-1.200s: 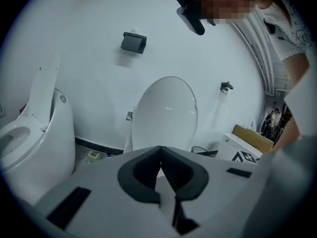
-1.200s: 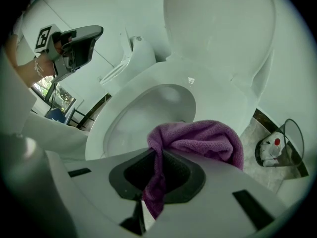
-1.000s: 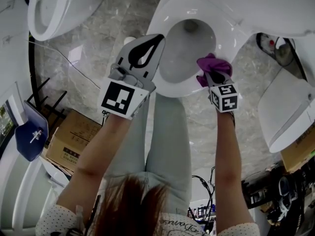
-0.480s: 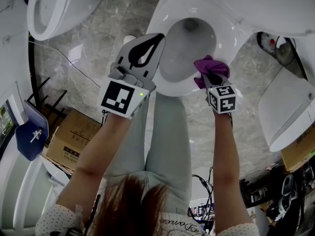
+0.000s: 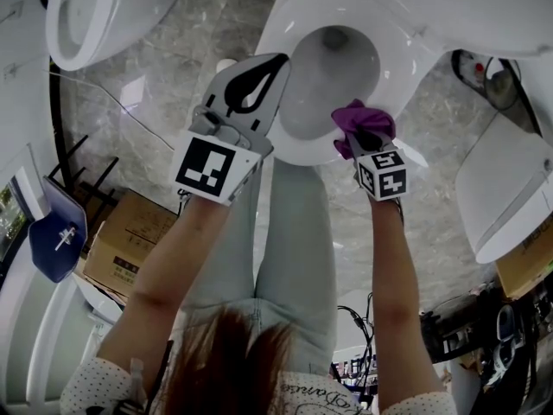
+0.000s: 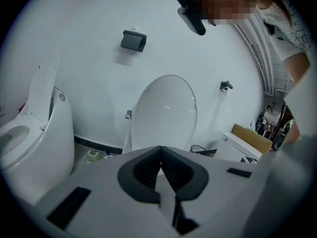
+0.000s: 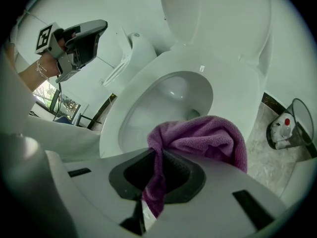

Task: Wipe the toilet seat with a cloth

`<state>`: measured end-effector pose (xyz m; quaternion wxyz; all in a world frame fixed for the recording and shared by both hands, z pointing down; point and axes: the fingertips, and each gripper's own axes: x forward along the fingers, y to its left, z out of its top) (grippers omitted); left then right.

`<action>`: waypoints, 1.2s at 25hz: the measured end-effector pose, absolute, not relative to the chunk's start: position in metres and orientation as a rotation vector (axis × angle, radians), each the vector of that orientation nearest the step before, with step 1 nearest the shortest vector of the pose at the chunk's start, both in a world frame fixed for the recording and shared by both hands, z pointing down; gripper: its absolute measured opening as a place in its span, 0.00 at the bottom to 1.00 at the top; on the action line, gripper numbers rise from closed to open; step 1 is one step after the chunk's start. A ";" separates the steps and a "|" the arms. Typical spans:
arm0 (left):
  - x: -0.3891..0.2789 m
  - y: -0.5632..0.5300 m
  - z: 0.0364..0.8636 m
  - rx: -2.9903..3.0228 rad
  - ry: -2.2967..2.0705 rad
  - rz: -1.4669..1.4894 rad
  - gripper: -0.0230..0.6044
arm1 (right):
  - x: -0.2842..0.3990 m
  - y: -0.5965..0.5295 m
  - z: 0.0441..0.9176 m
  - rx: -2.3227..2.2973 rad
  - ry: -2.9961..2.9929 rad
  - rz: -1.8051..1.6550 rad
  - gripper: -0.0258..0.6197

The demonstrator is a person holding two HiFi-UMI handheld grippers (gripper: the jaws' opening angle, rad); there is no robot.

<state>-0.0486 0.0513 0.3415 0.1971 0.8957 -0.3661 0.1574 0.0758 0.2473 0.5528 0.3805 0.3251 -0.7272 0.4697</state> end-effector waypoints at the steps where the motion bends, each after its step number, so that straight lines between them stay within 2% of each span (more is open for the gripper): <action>1: -0.048 0.051 0.341 2.510 -1.023 0.442 0.04 | 0.074 0.249 0.553 0.828 -1.857 1.204 0.12; 30: -0.048 0.055 0.348 2.508 -1.021 0.466 0.04 | 0.018 0.294 0.550 0.654 -1.930 1.282 0.12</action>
